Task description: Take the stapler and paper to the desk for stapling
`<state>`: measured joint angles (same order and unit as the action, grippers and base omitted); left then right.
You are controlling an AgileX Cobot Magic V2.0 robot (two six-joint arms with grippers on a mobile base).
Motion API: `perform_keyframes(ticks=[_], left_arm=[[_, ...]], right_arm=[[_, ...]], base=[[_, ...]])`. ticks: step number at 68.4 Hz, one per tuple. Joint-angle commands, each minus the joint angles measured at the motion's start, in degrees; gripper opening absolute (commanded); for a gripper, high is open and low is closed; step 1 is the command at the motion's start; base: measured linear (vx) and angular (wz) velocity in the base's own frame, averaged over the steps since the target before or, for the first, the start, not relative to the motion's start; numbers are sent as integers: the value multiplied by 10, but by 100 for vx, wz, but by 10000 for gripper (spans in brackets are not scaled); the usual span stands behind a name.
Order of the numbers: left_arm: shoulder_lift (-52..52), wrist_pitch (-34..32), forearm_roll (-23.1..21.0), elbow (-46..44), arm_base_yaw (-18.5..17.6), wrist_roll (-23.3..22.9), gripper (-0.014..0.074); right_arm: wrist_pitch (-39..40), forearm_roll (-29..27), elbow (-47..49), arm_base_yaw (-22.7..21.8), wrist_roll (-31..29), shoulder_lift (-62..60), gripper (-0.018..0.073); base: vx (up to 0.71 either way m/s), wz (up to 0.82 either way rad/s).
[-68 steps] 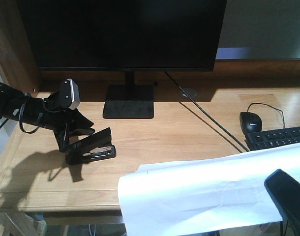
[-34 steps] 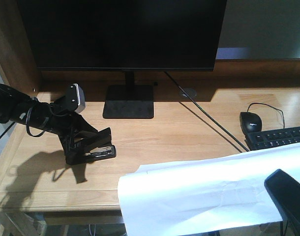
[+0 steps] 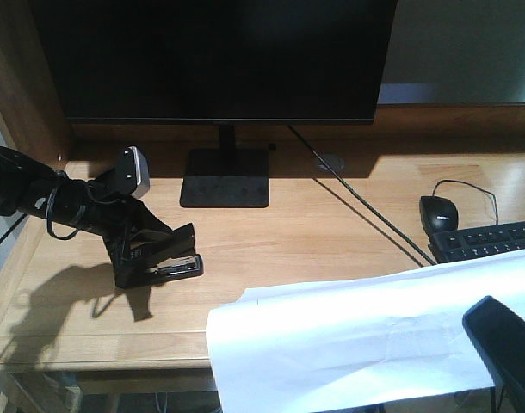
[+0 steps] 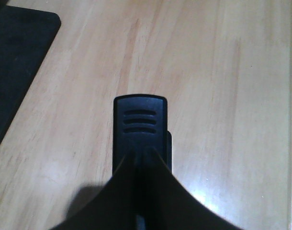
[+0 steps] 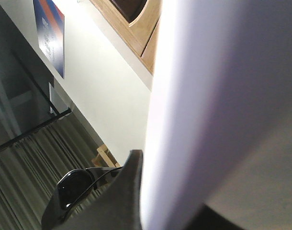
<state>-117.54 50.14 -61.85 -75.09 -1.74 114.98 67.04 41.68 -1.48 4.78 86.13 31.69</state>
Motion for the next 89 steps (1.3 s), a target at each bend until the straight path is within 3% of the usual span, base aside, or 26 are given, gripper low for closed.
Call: perform_keyframes(ticks=[1,31,64,89], left_arm=[[30,15,-29,-13,-3,-7,-6],[30,15,-29,-13,-3,-7,-6],[30,15,-29,-13,-3,-7,-6],[30,15,-29,-13,-3,-7,-6]], right_arm=[[65,-21,-14,-4,-8,3,-4],[58,-31,-13,-4,-8,3,-4],[67,-88,-13,-4,-5,3,-4],[68,-66,-11,-4,8,3,-4]], base=[[0,0],[0,0],[0,0],[0,0]])
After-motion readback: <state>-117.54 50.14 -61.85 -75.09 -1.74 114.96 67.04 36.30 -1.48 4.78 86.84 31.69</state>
